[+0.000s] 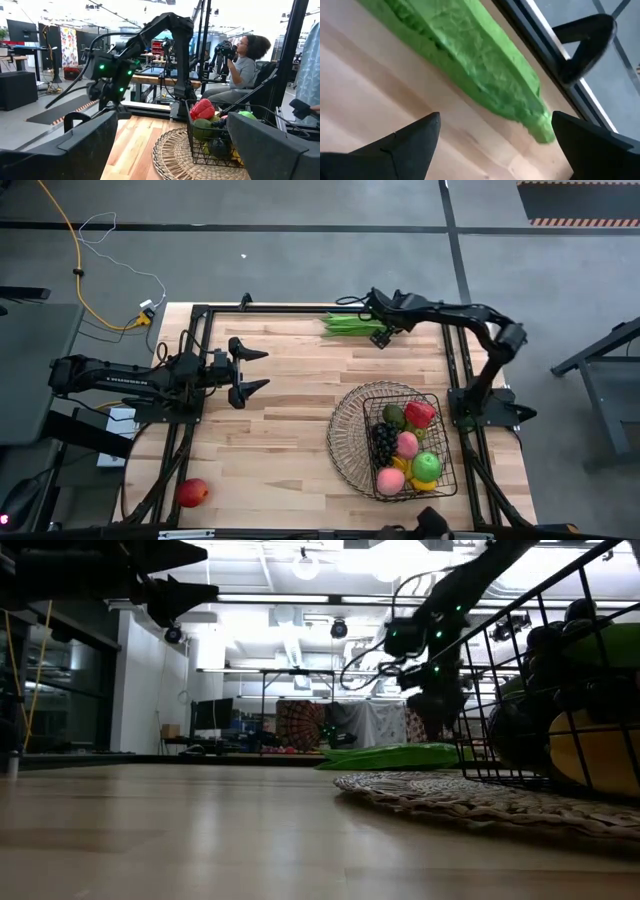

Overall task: Build produce basket
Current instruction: Put the lettuce into the wire basket

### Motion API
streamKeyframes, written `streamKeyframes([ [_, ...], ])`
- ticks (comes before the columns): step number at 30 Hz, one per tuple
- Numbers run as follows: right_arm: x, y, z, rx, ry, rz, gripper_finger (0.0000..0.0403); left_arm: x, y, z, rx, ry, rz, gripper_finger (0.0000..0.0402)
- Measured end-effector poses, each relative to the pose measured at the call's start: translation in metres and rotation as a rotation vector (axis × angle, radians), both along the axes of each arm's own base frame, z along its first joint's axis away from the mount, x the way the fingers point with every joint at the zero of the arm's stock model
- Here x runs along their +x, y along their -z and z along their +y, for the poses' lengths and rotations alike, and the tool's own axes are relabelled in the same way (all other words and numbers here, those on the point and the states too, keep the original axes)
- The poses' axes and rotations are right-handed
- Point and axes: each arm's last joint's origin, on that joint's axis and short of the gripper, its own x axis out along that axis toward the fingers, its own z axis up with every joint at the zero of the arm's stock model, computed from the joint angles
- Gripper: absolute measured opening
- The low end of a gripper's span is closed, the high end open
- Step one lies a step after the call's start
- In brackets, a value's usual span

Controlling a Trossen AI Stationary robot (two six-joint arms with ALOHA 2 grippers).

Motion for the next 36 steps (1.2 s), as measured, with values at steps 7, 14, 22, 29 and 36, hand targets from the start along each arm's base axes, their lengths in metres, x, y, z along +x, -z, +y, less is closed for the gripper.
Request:
streamKeyframes([
  [7, 0.011, 0.018, -0.013, -0.016, 0.069, -0.024, 0.0373, 0.0, 0.0, 0.0, 0.0, 0.0, 0.0, 0.0362],
  [14, 0.007, 0.029, -0.029, -0.044, 0.116, -0.013, 0.0373, 0.0, 0.0, 0.0, -0.001, 0.0, 0.005, 0.0362],
  [22, 0.003, 0.033, -0.037, -0.033, 0.066, 0.008, 0.0373, 0.0, 0.001, 0.0, -0.001, 0.0, 0.007, 0.0362],
  [29, 0.002, 0.033, -0.035, -0.006, -0.022, 0.056, 0.0373, 0.0, 0.001, 0.0, -0.001, 0.0, 0.007, 0.0362],
  [36, 0.001, 0.034, -0.033, 0.007, -0.013, 0.066, 0.034, 0.0, 0.001, 0.0, -0.001, 0.0, 0.007, 0.0362],
])
